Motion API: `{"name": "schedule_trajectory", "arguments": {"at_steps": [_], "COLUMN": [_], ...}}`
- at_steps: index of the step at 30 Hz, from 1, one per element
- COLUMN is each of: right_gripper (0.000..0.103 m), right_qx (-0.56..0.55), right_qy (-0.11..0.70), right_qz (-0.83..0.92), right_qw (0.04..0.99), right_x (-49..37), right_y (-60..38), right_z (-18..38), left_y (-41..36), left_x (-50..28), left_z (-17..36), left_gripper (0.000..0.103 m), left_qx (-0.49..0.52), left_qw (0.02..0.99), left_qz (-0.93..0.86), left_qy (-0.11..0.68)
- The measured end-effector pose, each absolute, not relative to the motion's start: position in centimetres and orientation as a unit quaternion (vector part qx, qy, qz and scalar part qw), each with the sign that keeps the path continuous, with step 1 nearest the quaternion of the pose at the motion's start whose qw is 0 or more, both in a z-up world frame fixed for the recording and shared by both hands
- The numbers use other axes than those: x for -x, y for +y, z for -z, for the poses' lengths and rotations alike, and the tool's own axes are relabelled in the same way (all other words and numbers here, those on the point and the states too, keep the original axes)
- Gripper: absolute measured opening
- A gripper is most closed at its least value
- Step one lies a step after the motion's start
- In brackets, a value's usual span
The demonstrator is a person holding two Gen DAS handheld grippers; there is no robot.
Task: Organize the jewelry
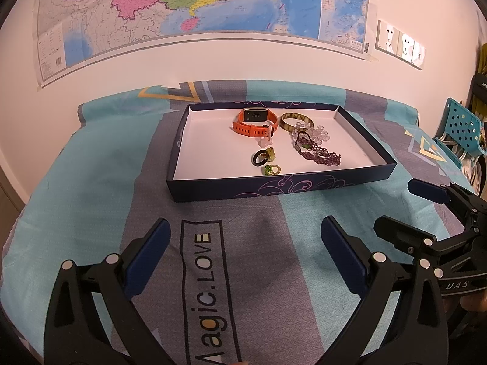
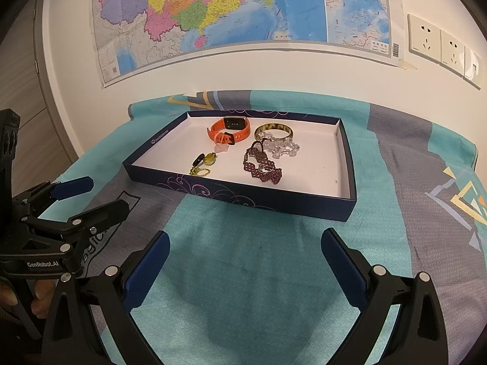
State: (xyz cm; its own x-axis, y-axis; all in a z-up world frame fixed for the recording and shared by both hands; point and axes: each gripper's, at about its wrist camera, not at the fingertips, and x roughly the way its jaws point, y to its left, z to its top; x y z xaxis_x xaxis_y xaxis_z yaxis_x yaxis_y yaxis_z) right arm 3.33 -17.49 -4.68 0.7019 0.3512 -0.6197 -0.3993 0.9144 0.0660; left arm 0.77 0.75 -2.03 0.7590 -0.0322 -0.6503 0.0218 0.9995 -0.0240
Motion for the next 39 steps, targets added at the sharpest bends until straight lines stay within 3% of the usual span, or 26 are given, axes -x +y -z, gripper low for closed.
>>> {"name": "schedule_trajectory", "arguments": {"at_steps": [33, 39], "right_gripper": [0.096, 0.096], "right_qx": [0.036, 0.053], "right_qy": [0.326, 0.338], "right_qz": [-0.201, -0.197], "right_qw": [0.923, 0.919], "right_x": [-3.4, -3.8], "right_y": [-17.9, -19.7], "right_z": [4.5, 4.6], "left_y": [0.4, 1.2], "left_x": [-0.6, -1.3], "left_z": [1.9, 2.6], "left_gripper": [0.097, 0.097], "left_qx": [0.001, 0.016], "left_qw": [0.942, 0.932], "left_qz": [0.019, 0.017], "left_qy": [0.334, 0.361]}}
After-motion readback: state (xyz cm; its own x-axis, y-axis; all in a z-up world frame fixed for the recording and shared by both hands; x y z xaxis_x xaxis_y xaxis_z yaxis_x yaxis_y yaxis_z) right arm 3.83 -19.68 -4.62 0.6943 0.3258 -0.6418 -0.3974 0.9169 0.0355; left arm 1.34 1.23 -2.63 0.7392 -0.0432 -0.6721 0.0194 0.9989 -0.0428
